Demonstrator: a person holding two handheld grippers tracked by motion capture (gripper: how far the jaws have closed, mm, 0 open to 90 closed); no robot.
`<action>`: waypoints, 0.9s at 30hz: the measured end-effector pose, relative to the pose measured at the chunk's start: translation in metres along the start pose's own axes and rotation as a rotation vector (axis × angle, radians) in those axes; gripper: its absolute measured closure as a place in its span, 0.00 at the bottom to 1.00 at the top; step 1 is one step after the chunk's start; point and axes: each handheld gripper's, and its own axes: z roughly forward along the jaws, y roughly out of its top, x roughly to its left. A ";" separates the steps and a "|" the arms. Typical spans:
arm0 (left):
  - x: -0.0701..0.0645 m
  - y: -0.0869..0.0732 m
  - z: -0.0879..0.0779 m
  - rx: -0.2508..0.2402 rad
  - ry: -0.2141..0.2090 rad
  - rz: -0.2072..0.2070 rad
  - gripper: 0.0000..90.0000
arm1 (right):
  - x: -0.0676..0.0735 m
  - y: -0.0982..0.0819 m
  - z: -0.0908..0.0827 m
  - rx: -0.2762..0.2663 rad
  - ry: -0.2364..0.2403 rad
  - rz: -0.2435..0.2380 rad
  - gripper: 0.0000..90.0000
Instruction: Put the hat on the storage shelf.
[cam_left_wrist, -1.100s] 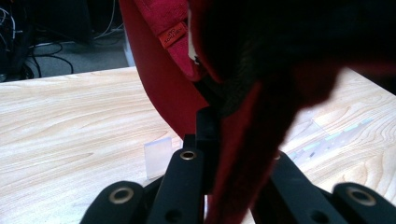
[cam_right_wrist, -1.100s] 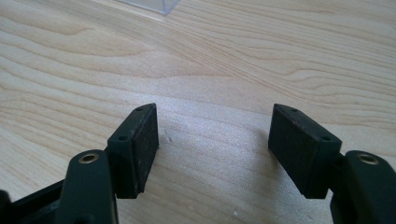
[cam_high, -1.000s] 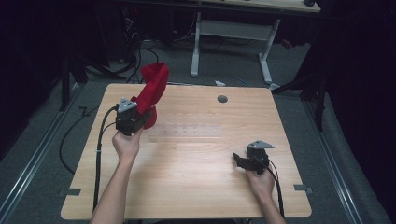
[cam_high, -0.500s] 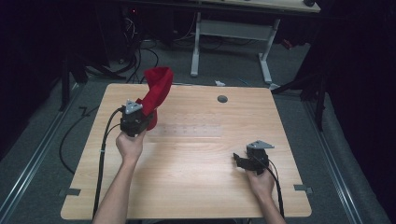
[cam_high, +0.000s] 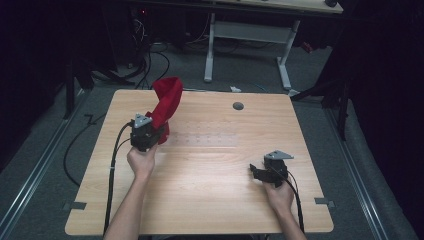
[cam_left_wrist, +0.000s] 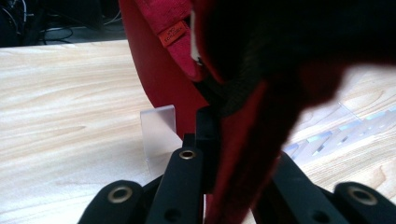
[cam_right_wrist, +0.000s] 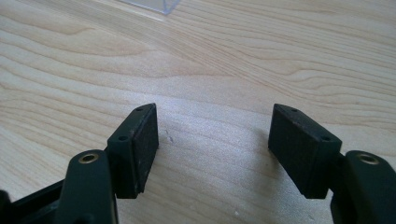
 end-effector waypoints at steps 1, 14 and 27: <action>0.001 -0.001 -0.001 0.001 -0.004 -0.009 0.94 | 0.000 0.000 0.000 0.000 0.000 0.000 0.37; -0.001 -0.002 -0.008 0.035 -0.005 -0.028 0.79 | 0.000 0.000 0.000 0.000 0.000 0.000 0.37; -0.006 0.001 -0.022 0.073 0.009 0.029 0.45 | 0.000 0.000 0.000 0.000 0.000 0.000 0.37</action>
